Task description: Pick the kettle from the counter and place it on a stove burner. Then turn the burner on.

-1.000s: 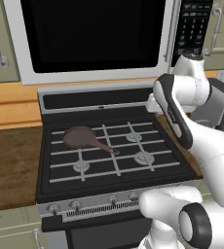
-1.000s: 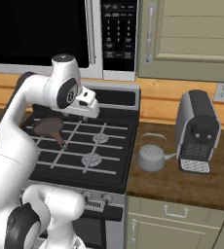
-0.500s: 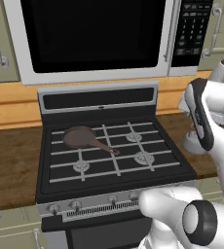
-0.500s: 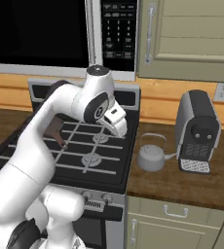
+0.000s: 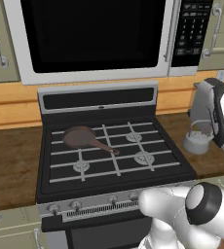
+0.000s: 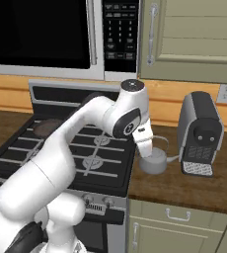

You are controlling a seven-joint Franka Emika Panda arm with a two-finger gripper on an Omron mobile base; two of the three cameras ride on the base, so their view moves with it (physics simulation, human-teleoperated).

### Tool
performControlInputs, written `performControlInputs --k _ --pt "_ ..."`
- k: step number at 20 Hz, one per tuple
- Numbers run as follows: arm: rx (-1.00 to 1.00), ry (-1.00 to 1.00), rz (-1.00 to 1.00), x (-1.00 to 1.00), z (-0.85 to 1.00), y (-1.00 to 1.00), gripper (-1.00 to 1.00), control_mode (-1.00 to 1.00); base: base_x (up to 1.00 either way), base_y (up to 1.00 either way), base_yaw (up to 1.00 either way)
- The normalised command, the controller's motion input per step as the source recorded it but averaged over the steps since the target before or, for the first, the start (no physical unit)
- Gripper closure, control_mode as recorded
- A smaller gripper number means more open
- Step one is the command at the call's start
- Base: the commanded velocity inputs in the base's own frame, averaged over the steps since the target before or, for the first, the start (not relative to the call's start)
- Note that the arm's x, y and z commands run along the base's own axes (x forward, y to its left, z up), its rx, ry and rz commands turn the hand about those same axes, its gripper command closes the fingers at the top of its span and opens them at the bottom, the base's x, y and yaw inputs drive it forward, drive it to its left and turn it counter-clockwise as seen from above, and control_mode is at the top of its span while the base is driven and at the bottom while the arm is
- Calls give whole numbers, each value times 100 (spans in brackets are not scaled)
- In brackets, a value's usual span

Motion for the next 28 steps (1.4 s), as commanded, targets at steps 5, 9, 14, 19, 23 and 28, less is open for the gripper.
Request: performControlInputs --k 5,9,14,19,23,28 --pt "30 7 -28 56 -14 -88 -100 -100 0 0 0" --pt "29 8 0 52 -38 -32 -100 -100 0 0 0" --pt "13 1 0 62 -20 9 -100 -100 0 0 0" --pt "-2 0 0 47 -22 38 -100 -100 0 0 0" --pt "-4 0 0 41 -57 30 -100 -100 0 0 0" --pt "-15 -4 0 36 -60 12 -100 -100 0 0 0"
